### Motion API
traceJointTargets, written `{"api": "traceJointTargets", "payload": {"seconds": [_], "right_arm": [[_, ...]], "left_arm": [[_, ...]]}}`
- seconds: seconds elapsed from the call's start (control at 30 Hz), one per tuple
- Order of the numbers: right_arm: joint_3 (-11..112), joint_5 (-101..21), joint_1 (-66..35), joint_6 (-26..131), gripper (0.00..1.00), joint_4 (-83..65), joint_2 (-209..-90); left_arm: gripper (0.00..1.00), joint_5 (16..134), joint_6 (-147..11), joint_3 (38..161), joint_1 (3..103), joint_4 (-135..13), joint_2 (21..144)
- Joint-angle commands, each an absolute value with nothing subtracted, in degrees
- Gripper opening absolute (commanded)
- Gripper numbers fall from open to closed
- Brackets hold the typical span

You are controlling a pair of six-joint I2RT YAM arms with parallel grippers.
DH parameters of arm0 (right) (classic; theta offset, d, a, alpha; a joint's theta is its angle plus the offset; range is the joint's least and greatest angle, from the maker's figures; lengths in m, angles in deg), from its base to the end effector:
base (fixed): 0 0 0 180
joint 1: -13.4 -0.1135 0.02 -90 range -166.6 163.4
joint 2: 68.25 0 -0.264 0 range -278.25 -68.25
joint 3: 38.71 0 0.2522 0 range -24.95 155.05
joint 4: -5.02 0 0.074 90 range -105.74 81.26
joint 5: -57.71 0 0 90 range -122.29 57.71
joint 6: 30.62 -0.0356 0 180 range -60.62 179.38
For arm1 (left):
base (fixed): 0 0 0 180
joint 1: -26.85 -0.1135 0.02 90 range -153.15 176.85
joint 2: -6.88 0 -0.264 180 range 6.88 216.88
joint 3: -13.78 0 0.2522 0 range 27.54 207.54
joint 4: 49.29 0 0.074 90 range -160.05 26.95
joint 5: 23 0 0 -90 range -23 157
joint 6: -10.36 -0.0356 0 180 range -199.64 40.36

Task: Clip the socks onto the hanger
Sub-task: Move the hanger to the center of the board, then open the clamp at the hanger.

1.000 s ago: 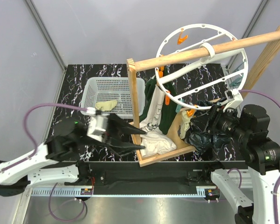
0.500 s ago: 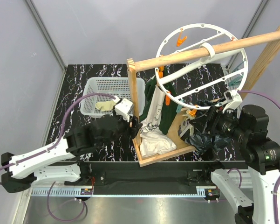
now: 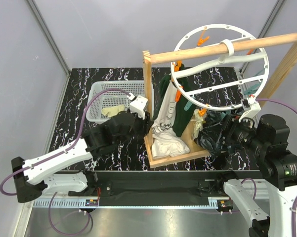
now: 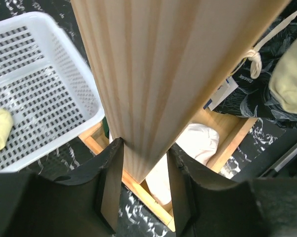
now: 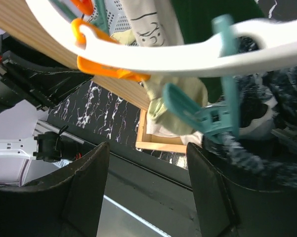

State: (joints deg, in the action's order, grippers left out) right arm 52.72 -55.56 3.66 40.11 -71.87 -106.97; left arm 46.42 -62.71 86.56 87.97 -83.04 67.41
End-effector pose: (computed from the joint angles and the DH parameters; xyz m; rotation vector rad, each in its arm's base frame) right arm 0.0609 0.0247 0.4356 -0.1001 2.0278 0.7274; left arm 0.1252 -0.2010 0.3575 0.5094 1.8948 -0.5602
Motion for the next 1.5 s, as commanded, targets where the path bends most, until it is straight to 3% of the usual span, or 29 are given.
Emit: {"api": "traceJointTargets", "payload": {"seconds": [0.0,0.2,0.4,0.53,0.57,0.67,0.87,1.07,1.17,1.3,1.47], "right_arm": [[54.86,-54.18,3.38,40.92,0.7,-71.76,-106.66],[56.35,-50.75,3.38,41.45,0.71,-73.34,-106.66],[56.7,-48.37,3.38,42.06,0.71,-74.22,-107.09],[57.4,-51.96,3.29,43.2,0.71,-72.9,-107.8],[57.84,-52.41,3.29,43.12,0.71,-72.55,-107.8],[59.16,-53.65,3.38,43.21,0.72,-71.5,-108.85],[58.55,-51.54,3.38,42.07,0.71,-67.9,-109.91],[56.7,-47.68,3.38,38.73,0.7,-63.41,-109.74],[57.14,-44.52,3.38,37.32,0.69,-62.71,-108.94],[58.72,-40.03,3.38,36.18,0.65,-64.46,-107.8],[58.9,-37.48,3.38,36.61,0.5,-65.78,-107.36]], "left_arm": [[0.35,59.16,-62.15,90.03,88.81,-71.77,72.44],[0.34,62.61,-61.36,93.72,89.25,-69.82,77.89],[0.36,59.01,-60.31,91.27,89.34,-71.4,72.9],[0.55,57.6,-58.55,86.09,89.43,-70.71,64.73],[0.66,57.69,-58.28,84.6,89.43,-70.09,62.97],[0.73,60.31,-57.93,79.93,89.43,-66.67,55.77],[0.71,70.33,-58.46,71.76,89.43,-54.22,46.96],[0.62,79.57,-59.41,72.52,91.27,-43.2,50.19],[0.6,71.95,-66.76,76.48,97.06,-45.81,55.19],[0.6,52.19,-79.79,82.11,106.83,-42.76,62.59],[0.62,32.6,-94.56,88.17,113.24,-34.07,74.62]]}}
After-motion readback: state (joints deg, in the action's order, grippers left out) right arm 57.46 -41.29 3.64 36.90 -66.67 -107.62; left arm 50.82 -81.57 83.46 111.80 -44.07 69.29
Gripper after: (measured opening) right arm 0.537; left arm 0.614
